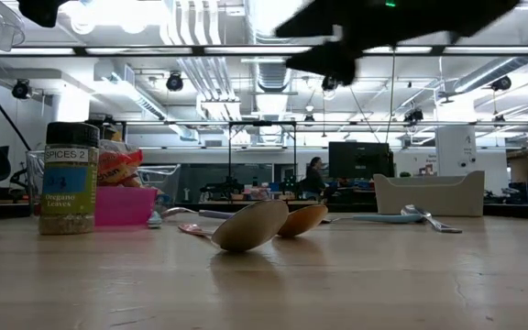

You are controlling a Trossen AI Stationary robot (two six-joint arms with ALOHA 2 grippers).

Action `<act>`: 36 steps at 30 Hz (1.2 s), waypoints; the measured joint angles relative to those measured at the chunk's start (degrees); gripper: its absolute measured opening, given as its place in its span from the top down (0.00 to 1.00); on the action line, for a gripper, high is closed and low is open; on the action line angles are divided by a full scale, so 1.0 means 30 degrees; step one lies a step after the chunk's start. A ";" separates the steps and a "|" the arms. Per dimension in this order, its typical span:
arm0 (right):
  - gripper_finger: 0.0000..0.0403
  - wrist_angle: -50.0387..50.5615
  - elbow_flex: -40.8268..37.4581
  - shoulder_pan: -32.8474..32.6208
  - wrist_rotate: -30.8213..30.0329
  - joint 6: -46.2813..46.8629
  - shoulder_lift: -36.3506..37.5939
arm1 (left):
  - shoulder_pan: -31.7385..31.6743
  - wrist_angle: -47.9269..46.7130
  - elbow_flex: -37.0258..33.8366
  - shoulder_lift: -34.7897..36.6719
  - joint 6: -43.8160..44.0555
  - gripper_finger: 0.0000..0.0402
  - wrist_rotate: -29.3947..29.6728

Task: Pick & Place Food Item
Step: Put the black seasoning bottle into the white bin

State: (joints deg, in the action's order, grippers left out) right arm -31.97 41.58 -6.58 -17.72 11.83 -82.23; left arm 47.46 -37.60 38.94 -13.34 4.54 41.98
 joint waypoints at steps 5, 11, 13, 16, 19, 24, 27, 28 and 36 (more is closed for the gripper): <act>0.18 0.0007 -0.4121 -0.0536 -0.1514 -0.1541 0.4503 | 0.0000 -0.0001 0.0000 0.0007 0.0001 0.09 0.0000; 0.18 0.0016 -0.8102 -0.0564 -0.1121 -0.4424 0.9523 | 0.0000 -0.0003 0.0000 0.0007 0.0004 0.09 0.0004; 0.18 0.0040 -0.9271 -0.0571 -0.0960 -0.3982 1.1108 | 0.0000 0.0000 0.0000 0.0000 0.0001 0.09 0.0007; 0.18 0.0036 -1.0746 -0.0557 -0.0947 -0.3407 1.3127 | 0.0000 0.0000 0.0000 0.0006 0.0007 0.09 0.0006; 0.18 0.0028 -1.2008 -0.0564 -0.0947 -0.3344 1.4780 | 0.0004 -0.0004 0.0000 0.0003 0.0003 0.09 0.0000; 0.18 0.0019 -1.3595 -0.0564 -0.0947 -0.3221 1.6509 | 0.0007 -0.0001 0.0000 0.0007 0.0007 0.09 0.0000; 0.18 0.0625 -1.3704 -0.0563 -0.0947 -0.2647 1.6872 | 0.0007 0.0000 0.0000 0.0006 0.0000 0.09 0.0000; 0.18 0.0571 -1.3704 -0.0557 -0.0954 -0.2503 1.6879 | 0.0007 -0.0007 0.0000 0.0001 0.0007 0.09 0.0006; 0.18 0.0561 -1.3696 -0.0557 -0.0954 -0.2505 1.6871 | 0.0007 0.0000 0.0000 0.0007 0.0001 0.09 0.0006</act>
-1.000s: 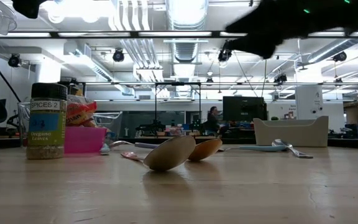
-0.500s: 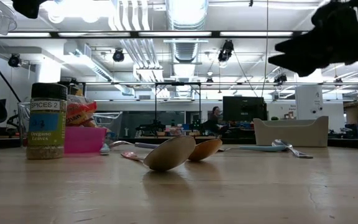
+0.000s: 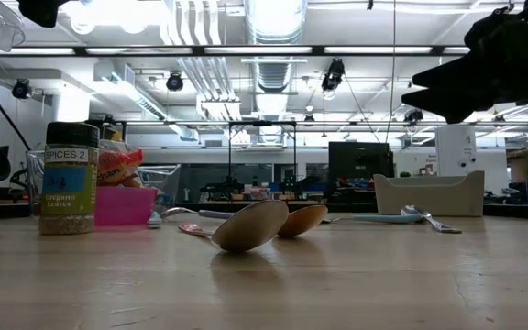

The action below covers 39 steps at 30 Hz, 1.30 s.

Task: Pick & Place Food Item
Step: Put the black seasoning bottle into the white bin

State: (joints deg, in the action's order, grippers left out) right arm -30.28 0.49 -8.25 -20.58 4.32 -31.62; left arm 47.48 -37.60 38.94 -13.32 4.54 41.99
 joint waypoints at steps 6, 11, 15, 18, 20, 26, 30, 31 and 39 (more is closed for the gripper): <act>0.18 0.0007 0.0000 0.0000 0.0000 -0.0069 0.0000 | 0.0015 0.0000 0.0000 -0.0007 -0.0001 0.09 -0.0006; 0.18 0.0000 0.0000 0.0000 0.0000 -0.0028 0.0000 | 0.0015 0.0000 0.0000 0.0000 0.0006 0.09 -0.0004; 0.18 0.0006 0.0000 0.0000 0.0000 -0.0035 -0.0007 | 0.0015 -0.0002 0.0000 -0.0002 0.0001 0.09 -0.0004; 0.18 0.0002 0.0000 0.0000 0.0000 -0.0010 -0.0007 | 0.0015 0.0000 0.0000 -0.0007 -0.0001 0.09 -0.0006; 0.18 0.0000 0.0000 0.0000 0.0000 -0.0088 -0.0007 | 0.0015 -0.0004 0.0000 0.0000 0.0006 0.09 -0.0003; 0.18 0.0006 0.0000 0.0000 0.0000 -0.0012 -0.0007 | 0.0015 -0.0002 0.0000 0.0000 0.0004 0.09 -0.0006; 0.18 0.0000 0.0000 0.0000 0.0000 -0.0069 -0.0007 | 0.0013 -0.0007 0.0000 -0.0007 0.0005 0.09 0.0000; 0.18 0.0000 0.0000 0.0000 0.0000 -0.0023 -0.0007 | 0.0015 0.0000 0.0000 0.0000 -0.0006 0.09 -0.0006; 0.18 0.0000 0.0007 0.0000 0.0000 0.0000 -0.0007 | 0.0007 0.0298 0.0000 0.0000 0.2118 0.09 -0.0006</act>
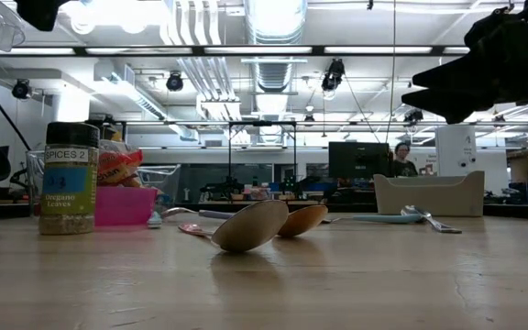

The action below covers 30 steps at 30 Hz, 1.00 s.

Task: Pick & Place Food Item
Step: Put the black seasoning bottle into the white bin

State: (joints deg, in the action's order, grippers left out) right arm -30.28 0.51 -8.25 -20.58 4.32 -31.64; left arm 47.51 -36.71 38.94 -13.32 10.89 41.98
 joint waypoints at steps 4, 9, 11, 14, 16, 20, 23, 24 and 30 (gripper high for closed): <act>0.18 0.0007 0.0000 0.0000 -0.0007 -0.0087 -0.0007 | -0.0015 0.1314 0.0007 0.0015 0.5623 0.09 0.0698; 0.18 -0.0002 0.0000 0.0000 -0.0001 -0.0005 -0.0007 | -0.0015 0.1566 0.0442 -0.0234 0.6397 0.09 0.1637; 0.18 0.0007 0.0000 0.0000 0.0000 -0.0077 -0.0007 | -0.0015 0.1097 0.0718 -0.0794 0.6411 0.09 0.1144; 0.18 0.0000 0.0000 0.0000 -0.0002 -0.0068 -0.0007 | -0.0015 0.0007 0.1434 -0.1944 0.6874 0.09 0.0264; 0.18 -0.0006 0.0000 0.0000 -0.0007 0.0000 -0.0007 | -0.0015 -0.0949 0.2195 -0.2899 0.7806 0.09 0.0177; 0.18 0.0000 0.0000 0.0000 -0.0007 -0.0087 -0.0007 | -0.0015 -0.3154 0.3926 -0.5403 0.9520 0.09 0.0138; 0.18 0.0000 0.0000 0.0001 -0.0005 -0.0014 -0.0007 | -0.0015 -0.4646 0.5178 -0.7441 1.0157 0.09 0.0131; 0.18 0.0000 0.0000 0.0000 -0.0007 0.0002 -0.0007 | -0.0015 -0.5036 0.5536 -0.8136 1.0323 0.09 0.0131; 0.18 0.0000 0.0000 0.0000 -0.0007 -0.0066 -0.0007 | -0.0239 -0.5827 0.7330 -1.1730 1.0395 0.09 -0.0122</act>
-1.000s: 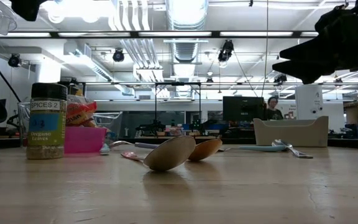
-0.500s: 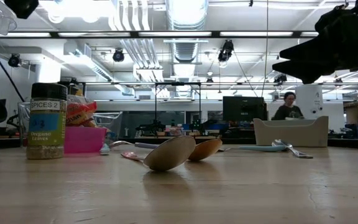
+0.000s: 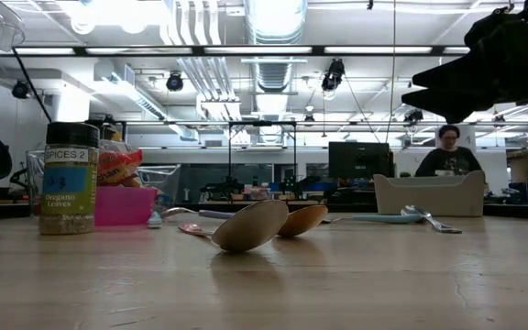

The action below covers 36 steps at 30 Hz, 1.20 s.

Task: Pick & Place Food Item
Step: Put the black seasoning bottle into the white bin

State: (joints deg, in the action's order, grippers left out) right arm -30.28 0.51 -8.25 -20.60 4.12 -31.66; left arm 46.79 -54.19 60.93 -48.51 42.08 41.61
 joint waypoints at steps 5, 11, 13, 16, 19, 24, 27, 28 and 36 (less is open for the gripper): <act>0.18 0.0000 0.0000 0.0005 0.0000 -0.0011 0.0000 | -0.1063 -0.0954 0.0490 -0.1936 0.0413 0.09 -0.1435; 0.18 -0.0002 0.0000 0.0007 0.0000 0.0054 0.0000 | -0.4379 -0.1278 0.0196 -0.3791 0.1193 0.09 -0.5660; 0.18 0.0000 0.0000 0.0004 0.0000 -0.0021 0.0000 | -0.5751 -0.1252 0.0196 -0.4465 0.0638 0.09 -0.7752; 0.18 0.0000 0.0000 0.0006 0.0000 0.0064 -0.0001 | -0.7270 -0.1211 0.0196 -0.5514 -0.0642 0.09 -1.0523; 0.18 0.0002 0.0000 0.0000 0.0000 0.0030 -0.0015 | -0.8290 -0.1159 0.0196 -0.6537 -0.1512 0.09 -1.2074; 0.18 -0.0003 0.0000 0.0007 0.0000 0.0069 -0.0007 | -0.9043 -0.1165 0.0196 -0.8081 -0.2256 0.10 -1.2311; 0.18 0.0007 0.0000 0.0007 0.0000 0.0018 -0.0007 | -0.9243 -0.1174 0.0196 -0.8796 -0.2264 0.10 -1.2315; 0.18 0.0000 0.0000 0.0000 0.0000 -0.0020 -0.0007 | -0.9261 -0.1174 0.0196 -0.8999 -0.2264 0.10 -1.2322; 0.18 0.0000 0.0000 0.0007 0.0000 -0.0019 -0.0002 | -0.9347 -0.1560 0.0189 -0.9807 -0.2163 0.12 -1.2325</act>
State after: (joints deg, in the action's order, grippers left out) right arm -30.28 0.51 -8.23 -20.60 4.06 -31.66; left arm 18.75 -58.87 61.49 -77.93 35.59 4.64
